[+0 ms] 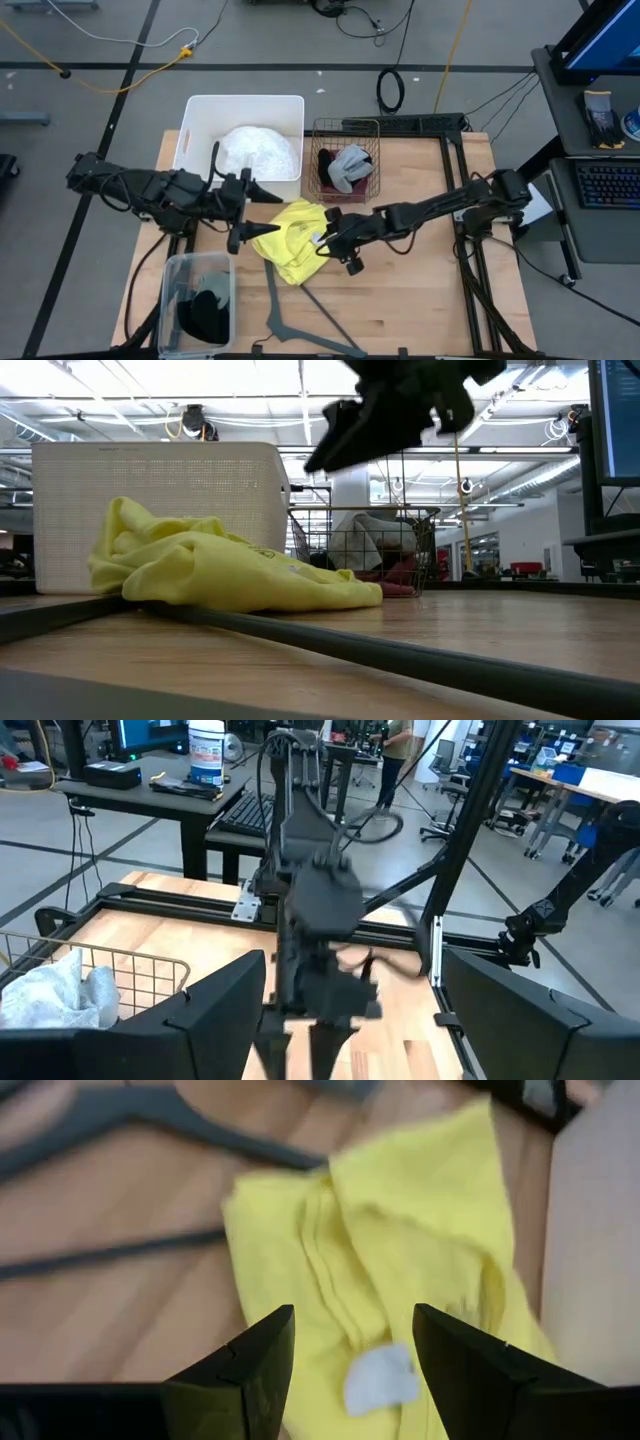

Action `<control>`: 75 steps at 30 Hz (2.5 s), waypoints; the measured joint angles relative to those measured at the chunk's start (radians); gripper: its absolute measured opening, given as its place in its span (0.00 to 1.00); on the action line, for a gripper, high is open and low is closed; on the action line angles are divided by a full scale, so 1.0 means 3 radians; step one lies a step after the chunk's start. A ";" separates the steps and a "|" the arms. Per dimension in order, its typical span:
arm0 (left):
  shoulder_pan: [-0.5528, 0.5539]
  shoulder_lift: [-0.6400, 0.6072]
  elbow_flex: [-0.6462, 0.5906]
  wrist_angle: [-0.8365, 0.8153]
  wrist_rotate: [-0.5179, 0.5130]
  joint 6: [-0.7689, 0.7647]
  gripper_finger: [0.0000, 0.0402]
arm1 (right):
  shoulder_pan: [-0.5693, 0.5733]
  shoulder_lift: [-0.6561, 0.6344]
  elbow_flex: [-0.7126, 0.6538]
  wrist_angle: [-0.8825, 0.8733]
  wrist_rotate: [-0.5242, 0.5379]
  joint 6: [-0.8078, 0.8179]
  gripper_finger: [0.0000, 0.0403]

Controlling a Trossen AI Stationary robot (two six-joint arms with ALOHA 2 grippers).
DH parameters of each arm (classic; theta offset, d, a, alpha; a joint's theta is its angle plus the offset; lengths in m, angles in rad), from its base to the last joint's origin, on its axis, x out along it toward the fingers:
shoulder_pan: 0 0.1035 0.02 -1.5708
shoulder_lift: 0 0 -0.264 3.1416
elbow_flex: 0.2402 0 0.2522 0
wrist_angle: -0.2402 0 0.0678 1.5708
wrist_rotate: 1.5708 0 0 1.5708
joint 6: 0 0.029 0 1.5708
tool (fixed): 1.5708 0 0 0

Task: Pick & Place Cloths
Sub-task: Put the yellow shirt into the white bin

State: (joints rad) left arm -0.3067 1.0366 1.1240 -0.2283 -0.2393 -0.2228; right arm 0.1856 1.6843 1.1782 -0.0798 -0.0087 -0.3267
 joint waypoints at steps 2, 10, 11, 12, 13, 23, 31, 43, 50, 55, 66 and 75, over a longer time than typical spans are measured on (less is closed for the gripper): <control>-0.0017 0.0000 0.0000 0.0003 -0.0002 -0.0028 0.77 | 0.0000 0.0086 -0.0001 -0.0027 0.0062 0.0000 0.49; -0.0035 0.0000 -0.0001 0.0005 -0.0002 -0.0053 0.77 | -0.0026 0.0457 0.0000 -0.0001 0.0641 -0.0088 0.59; -0.0035 0.0000 -0.0001 0.0005 -0.0002 -0.0053 0.77 | -0.0033 0.0498 0.0000 -0.0009 0.0636 -0.0087 0.60; -0.0035 0.0000 -0.0001 0.0005 -0.0002 -0.0054 0.77 | -0.0051 0.0531 0.0000 -0.0011 0.0637 -0.0088 0.61; -0.0034 0.0000 -0.0001 0.0005 -0.0002 -0.0054 0.77 | -0.0057 0.0566 0.0000 -0.0008 0.0638 -0.0088 0.62; -0.0034 0.0000 -0.0001 -0.0018 -0.0001 -0.0059 0.77 | -0.0187 0.0891 0.0008 0.0017 0.0385 -0.0012 0.68; -0.0034 0.0000 -0.0001 -0.0019 -0.0001 -0.0058 0.77 | -0.0251 0.0973 0.0015 -0.0102 0.0187 0.0276 0.65; -0.0034 0.0010 -0.0003 -0.0014 -0.0011 -0.0078 0.77 | -0.0334 0.0979 0.0006 -0.0607 0.0189 0.0352 0.15; -0.0034 0.0010 -0.0003 -0.0014 -0.0018 -0.0144 0.77 | -0.0336 0.0982 0.0005 -0.0667 0.0198 0.0451 0.04; -0.0034 0.0012 -0.0003 -0.0018 -0.0018 -0.0163 0.77 | -0.0263 0.0910 0.0003 -0.0804 0.0216 0.0439 0.02; -0.0043 0.0153 -0.0004 -0.0086 0.0041 -0.0708 0.77 | 0.0001 0.0385 -0.0018 -0.0986 0.0477 0.0430 0.00; -0.0052 0.0727 -0.0004 0.0164 0.0139 -0.0875 0.77 | 0.0146 0.0253 -0.0010 -0.1113 0.0662 0.0413 0.00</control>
State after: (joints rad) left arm -0.3222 1.2547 1.1229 -0.1790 -0.1977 -0.4852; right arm 0.2293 1.7603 1.1751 -0.4138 0.1899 -0.2028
